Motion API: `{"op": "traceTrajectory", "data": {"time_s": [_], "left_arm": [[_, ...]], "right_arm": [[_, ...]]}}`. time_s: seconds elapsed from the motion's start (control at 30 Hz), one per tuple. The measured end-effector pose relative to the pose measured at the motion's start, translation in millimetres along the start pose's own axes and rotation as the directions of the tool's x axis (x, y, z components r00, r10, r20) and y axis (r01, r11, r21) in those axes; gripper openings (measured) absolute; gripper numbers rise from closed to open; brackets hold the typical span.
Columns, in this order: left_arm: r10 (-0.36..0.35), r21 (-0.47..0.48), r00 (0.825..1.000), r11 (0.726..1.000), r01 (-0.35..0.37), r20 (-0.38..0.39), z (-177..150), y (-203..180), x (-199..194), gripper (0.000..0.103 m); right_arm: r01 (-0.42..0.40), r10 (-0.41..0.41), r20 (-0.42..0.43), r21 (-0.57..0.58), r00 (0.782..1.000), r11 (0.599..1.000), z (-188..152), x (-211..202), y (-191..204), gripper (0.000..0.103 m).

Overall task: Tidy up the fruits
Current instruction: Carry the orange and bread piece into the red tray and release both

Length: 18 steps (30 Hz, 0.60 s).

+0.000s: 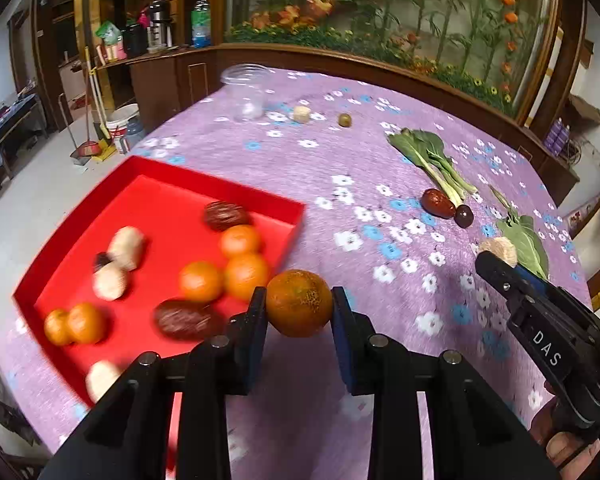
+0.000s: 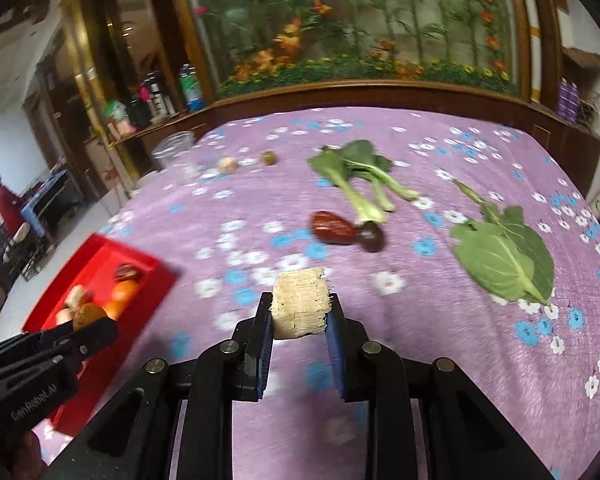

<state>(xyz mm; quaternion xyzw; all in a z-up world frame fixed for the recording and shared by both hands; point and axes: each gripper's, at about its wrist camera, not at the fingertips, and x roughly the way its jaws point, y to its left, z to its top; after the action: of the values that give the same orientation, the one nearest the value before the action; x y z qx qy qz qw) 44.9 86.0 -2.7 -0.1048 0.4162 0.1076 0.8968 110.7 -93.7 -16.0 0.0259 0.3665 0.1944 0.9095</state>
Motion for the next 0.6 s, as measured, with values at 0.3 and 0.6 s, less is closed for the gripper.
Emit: {"op": "traceTrajectory", "data": {"time_s": [0.3, 0.6], "left_arm": [[-0.014, -0.121, 0.996, 0.992, 0.025, 0.09, -20.8, 83.7, -50.6, 0.03], [0.051, -0.23, 0.995, 0.973, -0.032, 0.081, -20.6, 157.0, -42.7, 0.03]], "right_arm": [[-0.077, 0.078, 0.008, -0.106, 0.997, 0.991, -16.0, -30.7, 80.6, 0.027], [-0.164, 0.163, -0.022, -0.192, 0.986, 0.968, -18.8, -20.2, 148.4, 0.027]]}}
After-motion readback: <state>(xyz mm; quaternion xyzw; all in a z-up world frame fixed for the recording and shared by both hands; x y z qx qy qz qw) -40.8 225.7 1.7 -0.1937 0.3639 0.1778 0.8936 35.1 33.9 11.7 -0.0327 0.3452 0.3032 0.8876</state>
